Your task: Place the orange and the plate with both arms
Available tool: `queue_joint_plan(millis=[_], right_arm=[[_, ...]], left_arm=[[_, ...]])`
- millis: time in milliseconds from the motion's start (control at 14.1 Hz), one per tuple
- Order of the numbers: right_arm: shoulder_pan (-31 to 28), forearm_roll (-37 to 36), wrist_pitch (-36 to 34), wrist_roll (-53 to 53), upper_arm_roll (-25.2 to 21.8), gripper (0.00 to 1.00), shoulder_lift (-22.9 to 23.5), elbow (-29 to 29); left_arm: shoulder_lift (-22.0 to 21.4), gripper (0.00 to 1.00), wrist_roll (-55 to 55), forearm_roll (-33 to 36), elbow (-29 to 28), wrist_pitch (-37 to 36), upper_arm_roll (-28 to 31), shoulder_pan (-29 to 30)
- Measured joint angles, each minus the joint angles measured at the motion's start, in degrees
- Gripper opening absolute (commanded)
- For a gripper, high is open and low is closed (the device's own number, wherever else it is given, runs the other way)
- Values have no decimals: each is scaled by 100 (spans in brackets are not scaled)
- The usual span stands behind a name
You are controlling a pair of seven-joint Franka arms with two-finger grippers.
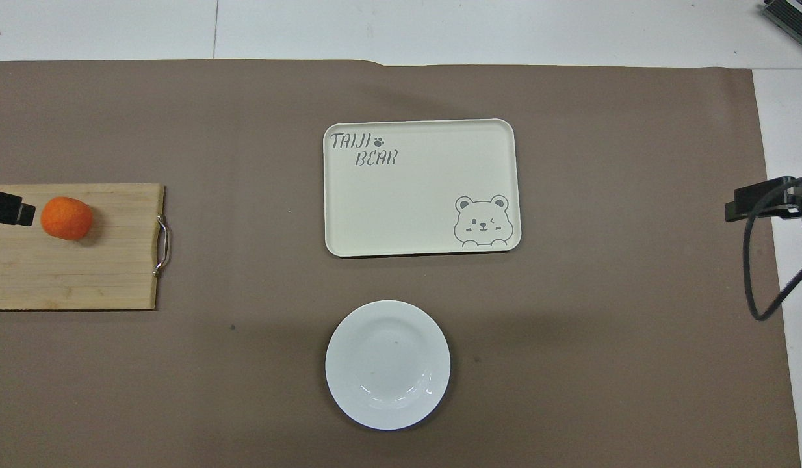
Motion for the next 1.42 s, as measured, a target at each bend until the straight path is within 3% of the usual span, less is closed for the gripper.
queue_joint_plan(millis=[425, 1418], right_arm=[[0, 0, 0, 0, 0, 100, 0, 0], [0, 0, 0, 0, 0, 100, 0, 0]], left_arm=[[67, 100, 20, 0, -73, 383, 13, 121], [796, 100, 518, -19, -676, 1880, 24, 589]])
